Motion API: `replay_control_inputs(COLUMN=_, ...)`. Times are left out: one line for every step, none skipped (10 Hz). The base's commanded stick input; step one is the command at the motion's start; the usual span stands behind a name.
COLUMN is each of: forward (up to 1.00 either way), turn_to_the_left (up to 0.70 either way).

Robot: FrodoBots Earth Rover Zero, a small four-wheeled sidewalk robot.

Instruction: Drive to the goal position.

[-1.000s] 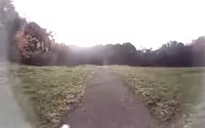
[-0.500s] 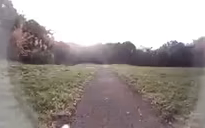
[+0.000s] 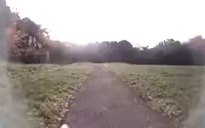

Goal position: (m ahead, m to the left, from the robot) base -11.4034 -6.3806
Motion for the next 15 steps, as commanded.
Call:
replay_control_inputs(forward=0.85, turn_to_the_left=0.00)
replay_control_inputs(forward=0.85, turn_to_the_left=0.00)
replay_control_inputs(forward=0.85, turn_to_the_left=0.00)
replay_control_inputs(forward=0.85, turn_to_the_left=0.00)
replay_control_inputs(forward=0.85, turn_to_the_left=0.00)
replay_control_inputs(forward=0.85, turn_to_the_left=0.00)
replay_control_inputs(forward=0.85, turn_to_the_left=0.00)
replay_control_inputs(forward=0.85, turn_to_the_left=0.00)
replay_control_inputs(forward=0.85, turn_to_the_left=0.00)
replay_control_inputs(forward=0.85, turn_to_the_left=0.00)
replay_control_inputs(forward=0.85, turn_to_the_left=0.00)
replay_control_inputs(forward=0.85, turn_to_the_left=0.00)
replay_control_inputs(forward=0.85, turn_to_the_left=0.00)
replay_control_inputs(forward=0.85, turn_to_the_left=0.00)
replay_control_inputs(forward=0.85, turn_to_the_left=0.00)
